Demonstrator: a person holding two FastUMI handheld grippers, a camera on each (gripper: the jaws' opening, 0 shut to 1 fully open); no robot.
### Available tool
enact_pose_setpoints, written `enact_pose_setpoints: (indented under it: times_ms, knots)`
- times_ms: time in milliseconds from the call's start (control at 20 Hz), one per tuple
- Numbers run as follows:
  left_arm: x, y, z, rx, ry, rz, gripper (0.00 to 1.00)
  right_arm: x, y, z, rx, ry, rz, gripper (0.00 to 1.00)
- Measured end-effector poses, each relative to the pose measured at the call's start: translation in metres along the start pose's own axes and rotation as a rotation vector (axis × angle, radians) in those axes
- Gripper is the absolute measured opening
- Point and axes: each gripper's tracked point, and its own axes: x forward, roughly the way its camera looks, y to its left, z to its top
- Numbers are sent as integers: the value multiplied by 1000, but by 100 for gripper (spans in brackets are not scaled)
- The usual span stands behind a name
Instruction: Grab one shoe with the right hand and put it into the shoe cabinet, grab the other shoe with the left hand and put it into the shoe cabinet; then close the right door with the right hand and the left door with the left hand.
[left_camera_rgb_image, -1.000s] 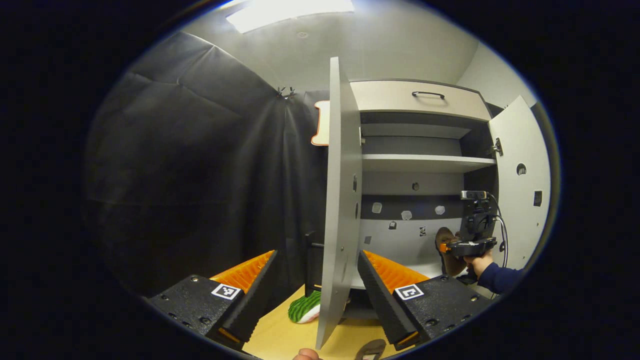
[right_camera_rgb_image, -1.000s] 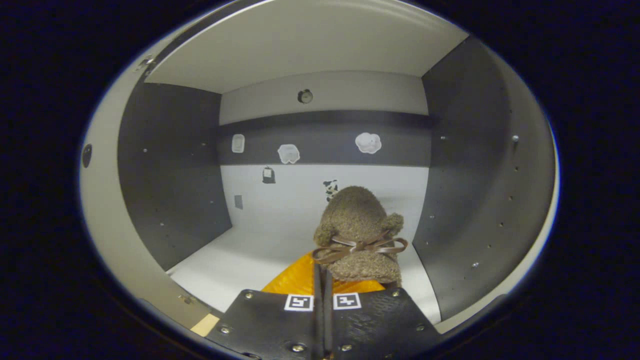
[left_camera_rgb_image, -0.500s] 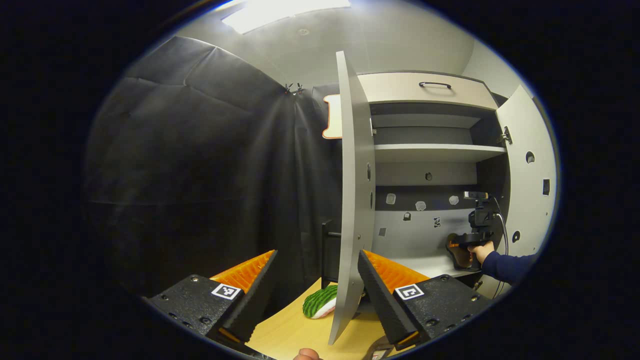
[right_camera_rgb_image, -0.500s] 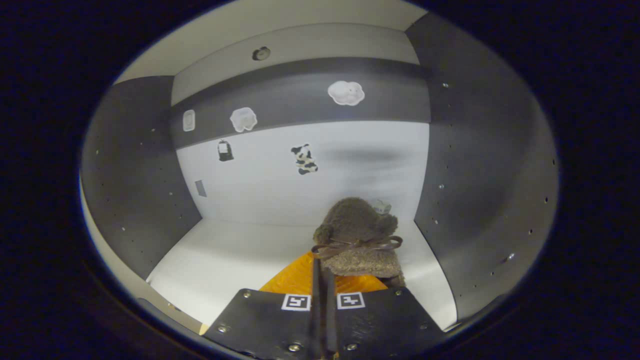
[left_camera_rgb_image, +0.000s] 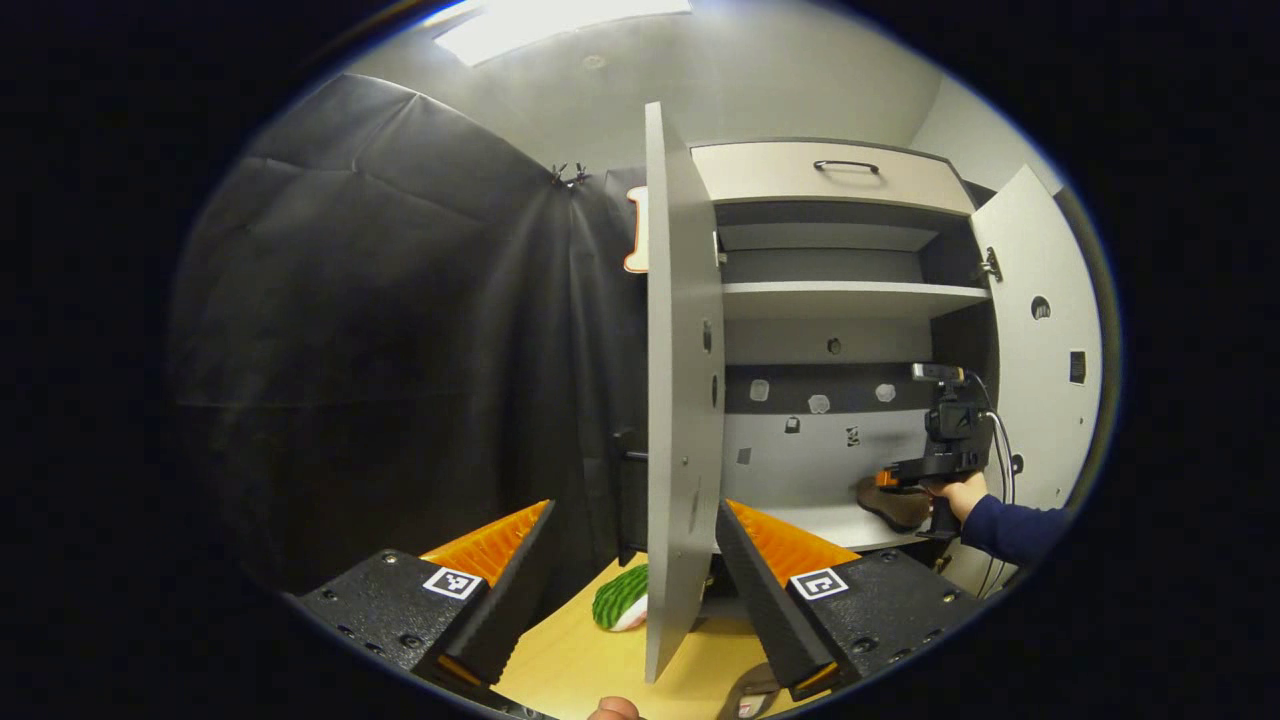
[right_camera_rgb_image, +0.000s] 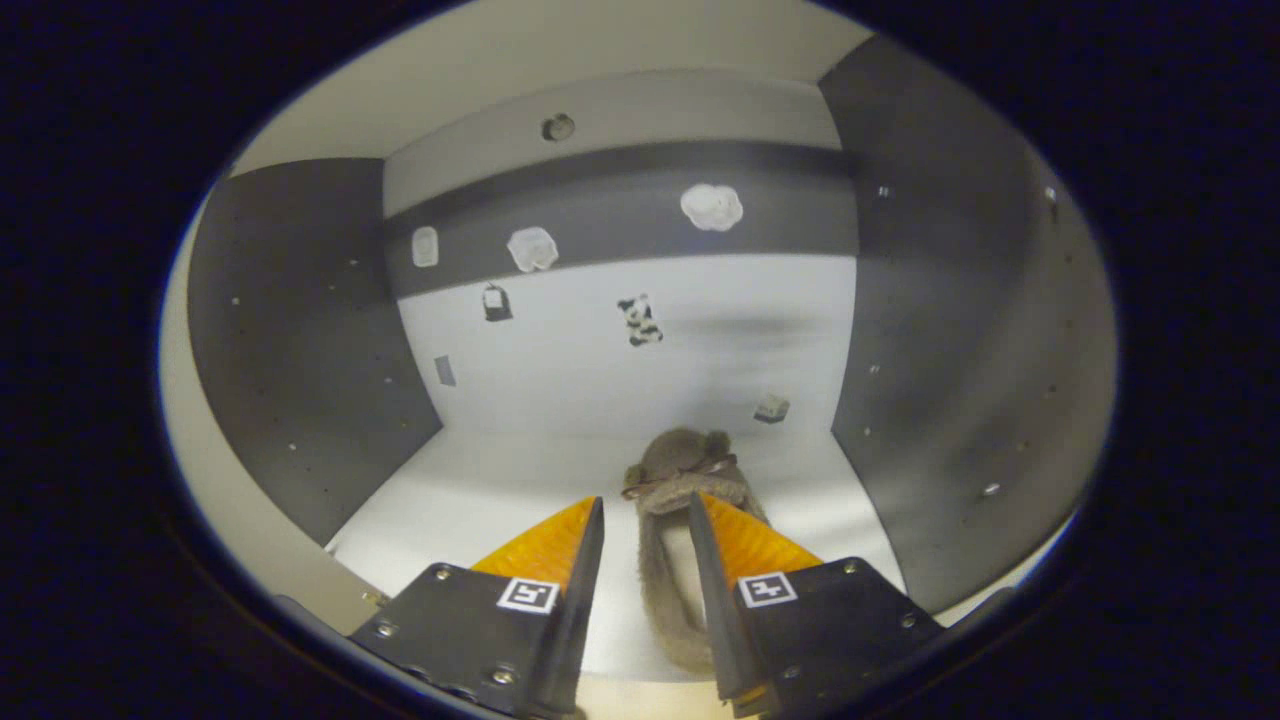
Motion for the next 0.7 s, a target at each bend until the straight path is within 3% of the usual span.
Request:
enact_pose_setpoints:
  times_ms: [200,300,700]
  knots:
    - [-4,-22,-19,-1,33,-81,99,-71,14,46,26,-137,44,51]
    - [-2,-35,-37,6,68,-115,96,-111,14,65,31,-193,48,50]
    - [-10,-80,-165,70,322,-290,97,-248,16,107,4,-371,50,51]
